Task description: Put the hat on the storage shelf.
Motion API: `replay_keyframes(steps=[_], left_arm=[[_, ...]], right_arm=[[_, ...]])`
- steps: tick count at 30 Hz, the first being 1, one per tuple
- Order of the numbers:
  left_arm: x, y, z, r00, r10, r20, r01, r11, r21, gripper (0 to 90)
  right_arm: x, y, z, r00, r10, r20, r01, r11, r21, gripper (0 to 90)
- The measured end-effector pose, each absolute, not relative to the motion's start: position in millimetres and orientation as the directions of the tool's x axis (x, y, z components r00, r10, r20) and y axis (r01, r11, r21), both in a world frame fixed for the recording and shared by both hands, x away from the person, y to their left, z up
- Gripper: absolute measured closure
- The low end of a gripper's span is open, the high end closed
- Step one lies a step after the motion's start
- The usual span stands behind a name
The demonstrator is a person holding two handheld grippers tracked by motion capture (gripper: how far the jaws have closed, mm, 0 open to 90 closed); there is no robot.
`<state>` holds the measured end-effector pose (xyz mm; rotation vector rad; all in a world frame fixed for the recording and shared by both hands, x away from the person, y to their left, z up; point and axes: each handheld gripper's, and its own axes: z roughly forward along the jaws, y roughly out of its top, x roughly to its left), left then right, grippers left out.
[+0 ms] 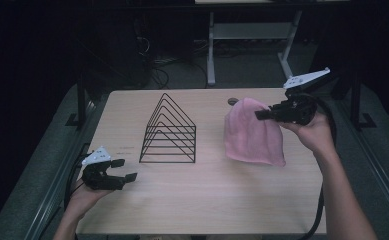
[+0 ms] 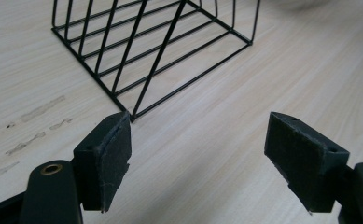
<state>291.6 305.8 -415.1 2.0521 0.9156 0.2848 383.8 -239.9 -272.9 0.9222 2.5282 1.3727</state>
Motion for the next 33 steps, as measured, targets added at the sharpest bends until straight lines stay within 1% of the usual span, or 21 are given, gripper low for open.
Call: replay_keyframes(steps=[9, 18, 33], left_arm=[[295.0, 306.3, -399.5, 0.741, 0.660, -0.126, 0.486, -0.398, 0.778, 22.9], [303.1, 309.1, -374.3, 0.775, 0.620, -0.122, 0.458, -0.419, 0.784, 23.0], [317.7, 292.3, -344.4, 0.816, 0.566, -0.120, 0.427, -0.449, 0.785, 23.3]], right_arm=[[383.1, -230.7, -251.0, -0.828, 0.540, 0.152, 0.417, 0.410, 0.811, 79.5], [384.9, -212.9, -224.4, -0.857, 0.500, 0.128, 0.369, 0.421, 0.828, 79.5], [389.5, -184.7, -195.2, -0.893, 0.440, 0.095, 0.307, 0.440, 0.844, 79.5]])
